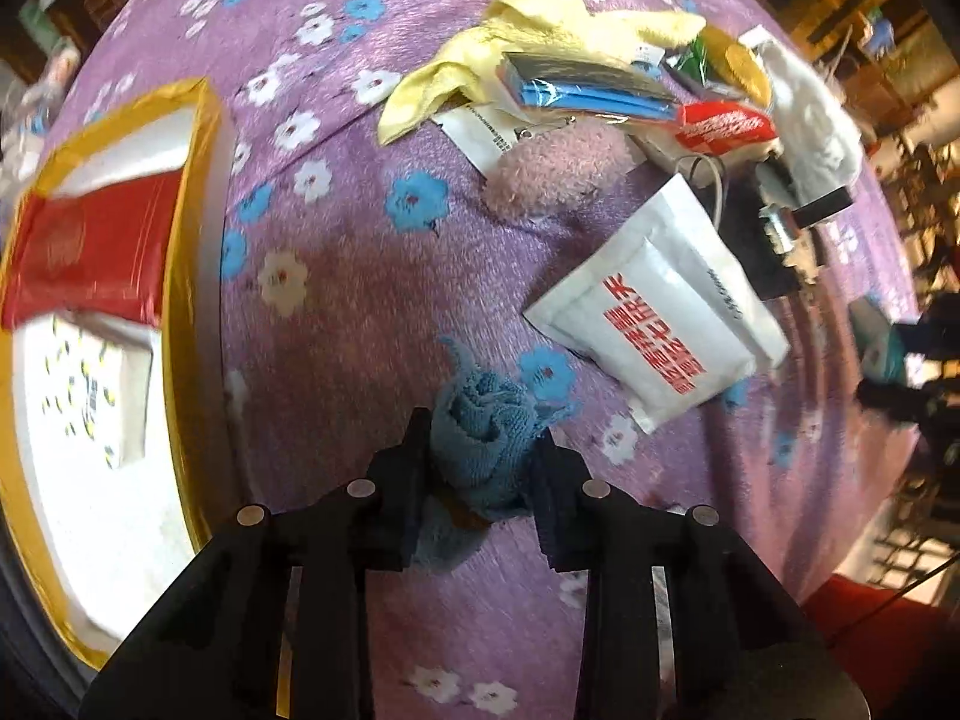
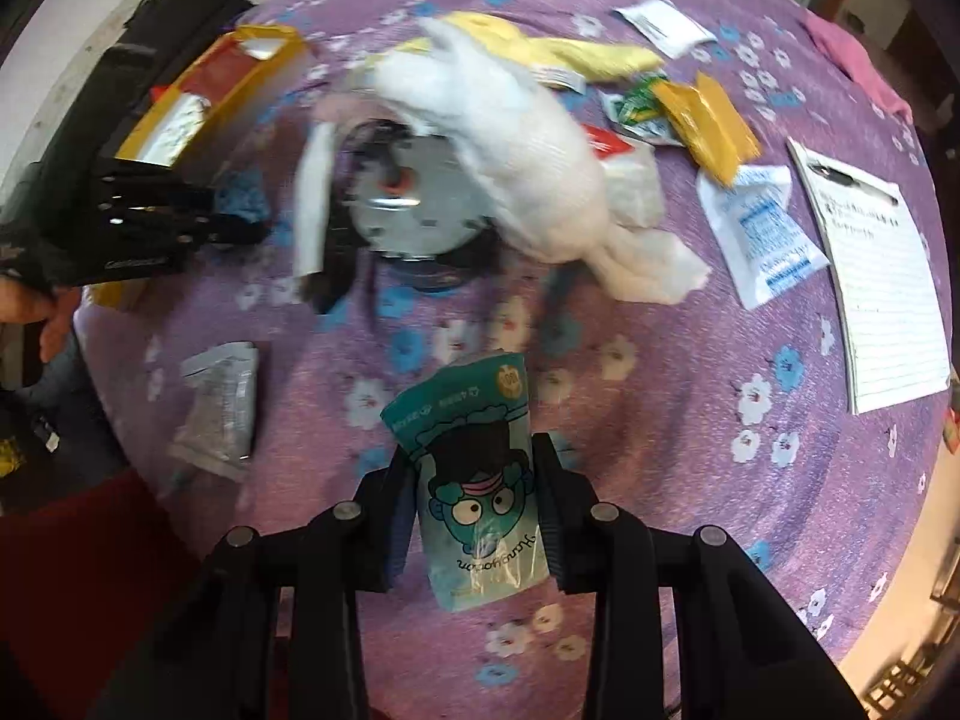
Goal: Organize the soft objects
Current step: 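Carry the blue cloth and green tissue pack into the foam box and release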
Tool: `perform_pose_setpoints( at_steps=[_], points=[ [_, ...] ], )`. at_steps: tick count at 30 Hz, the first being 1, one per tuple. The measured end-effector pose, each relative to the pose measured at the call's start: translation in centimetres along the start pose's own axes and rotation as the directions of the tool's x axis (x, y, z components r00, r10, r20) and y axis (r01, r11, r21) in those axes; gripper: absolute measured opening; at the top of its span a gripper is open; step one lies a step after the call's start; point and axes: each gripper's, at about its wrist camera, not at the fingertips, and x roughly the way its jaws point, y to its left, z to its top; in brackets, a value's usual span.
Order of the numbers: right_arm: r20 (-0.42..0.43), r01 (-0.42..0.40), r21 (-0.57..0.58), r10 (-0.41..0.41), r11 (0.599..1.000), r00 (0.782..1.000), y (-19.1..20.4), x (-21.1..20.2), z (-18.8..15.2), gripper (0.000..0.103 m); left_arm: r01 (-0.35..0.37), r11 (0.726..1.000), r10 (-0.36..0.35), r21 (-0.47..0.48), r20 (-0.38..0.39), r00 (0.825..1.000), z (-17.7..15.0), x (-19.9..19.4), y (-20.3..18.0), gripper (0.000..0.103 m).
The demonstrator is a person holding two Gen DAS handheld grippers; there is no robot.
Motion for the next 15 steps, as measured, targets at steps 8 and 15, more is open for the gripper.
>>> perform_pose_setpoints(
  at_steps=[8, 15],
  points=[
    [-0.009, -0.023, -0.088, 0.022, 0.996, 1.000, 4.8, 0.3, 0.2, 0.035, 0.085, 0.990, -0.080, -0.117, 0.054, 0.995, -2.5, -2.6, 1.1, 0.029],
    [-0.008, -0.033, -0.120, 0.033, 0.992, 0.999, 6.6, 1.2, 1.7, 0.035, 0.100, 0.979, -0.086, -0.176, 0.086, 0.993, -4.1, -4.7, 2.7, 0.029]
  ],
)
